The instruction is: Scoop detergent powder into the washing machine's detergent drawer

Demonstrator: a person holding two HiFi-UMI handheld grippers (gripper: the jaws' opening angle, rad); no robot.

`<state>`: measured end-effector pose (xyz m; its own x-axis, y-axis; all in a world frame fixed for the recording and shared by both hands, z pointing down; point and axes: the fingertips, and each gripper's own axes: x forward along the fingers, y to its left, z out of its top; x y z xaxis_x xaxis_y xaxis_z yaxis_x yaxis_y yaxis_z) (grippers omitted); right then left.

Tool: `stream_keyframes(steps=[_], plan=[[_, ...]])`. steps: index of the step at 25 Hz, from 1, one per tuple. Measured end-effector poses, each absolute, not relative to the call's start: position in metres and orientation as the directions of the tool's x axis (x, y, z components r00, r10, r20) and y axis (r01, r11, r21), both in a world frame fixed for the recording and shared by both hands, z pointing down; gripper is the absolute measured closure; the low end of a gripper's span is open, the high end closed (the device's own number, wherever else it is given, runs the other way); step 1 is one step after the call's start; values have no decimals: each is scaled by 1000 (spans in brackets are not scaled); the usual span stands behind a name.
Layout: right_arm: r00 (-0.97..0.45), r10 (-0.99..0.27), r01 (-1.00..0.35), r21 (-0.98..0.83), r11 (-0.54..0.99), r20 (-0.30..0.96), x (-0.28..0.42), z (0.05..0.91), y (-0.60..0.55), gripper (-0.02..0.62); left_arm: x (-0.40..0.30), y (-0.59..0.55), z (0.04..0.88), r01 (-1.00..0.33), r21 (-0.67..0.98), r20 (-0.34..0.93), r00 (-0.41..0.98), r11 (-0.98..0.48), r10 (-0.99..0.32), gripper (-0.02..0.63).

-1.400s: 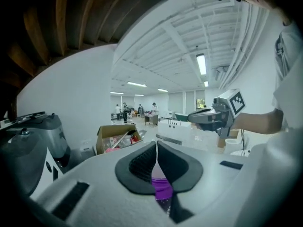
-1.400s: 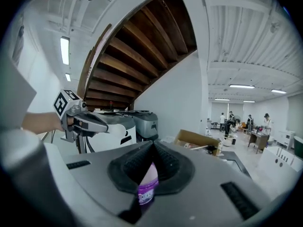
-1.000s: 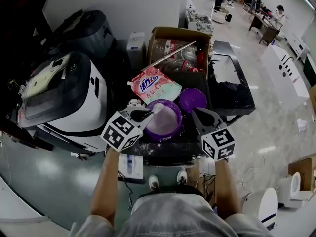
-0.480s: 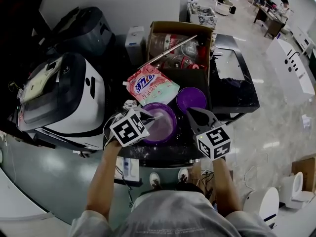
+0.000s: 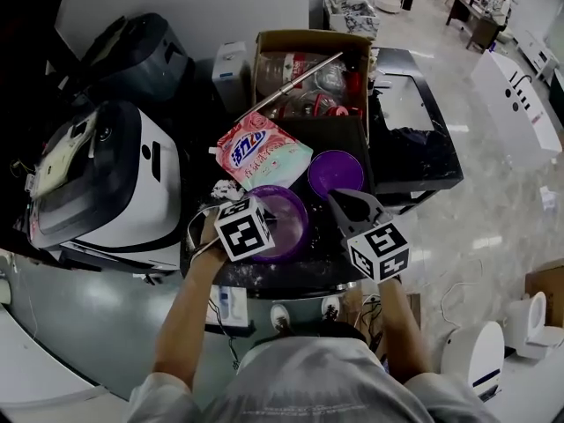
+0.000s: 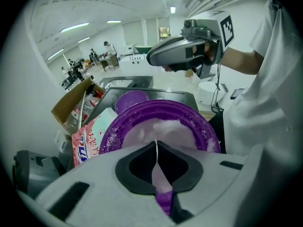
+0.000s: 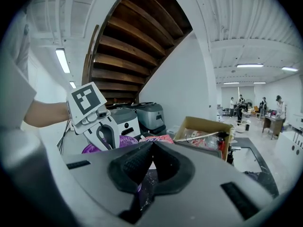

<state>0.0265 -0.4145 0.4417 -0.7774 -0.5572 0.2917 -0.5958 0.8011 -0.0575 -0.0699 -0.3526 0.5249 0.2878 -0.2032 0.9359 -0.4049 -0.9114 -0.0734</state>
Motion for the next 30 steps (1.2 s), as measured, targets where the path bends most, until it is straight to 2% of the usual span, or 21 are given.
stream_keyframes(steps=[11,15,30], plan=[[-773,-562,-602,-59,796,295,30,445,-419,591,-68,-357,542,-359,-84,969,190,-930,-160,591],[-770,-563,-604,-57,795,299,34,448,-420,591,-64,-349,548,-328,-47,980,166,-944,-106,591],[-770,-564,-604,-56,795,298,48,447,-416,591,-55,-327,553,-332,84,985,170,-939,28,591]])
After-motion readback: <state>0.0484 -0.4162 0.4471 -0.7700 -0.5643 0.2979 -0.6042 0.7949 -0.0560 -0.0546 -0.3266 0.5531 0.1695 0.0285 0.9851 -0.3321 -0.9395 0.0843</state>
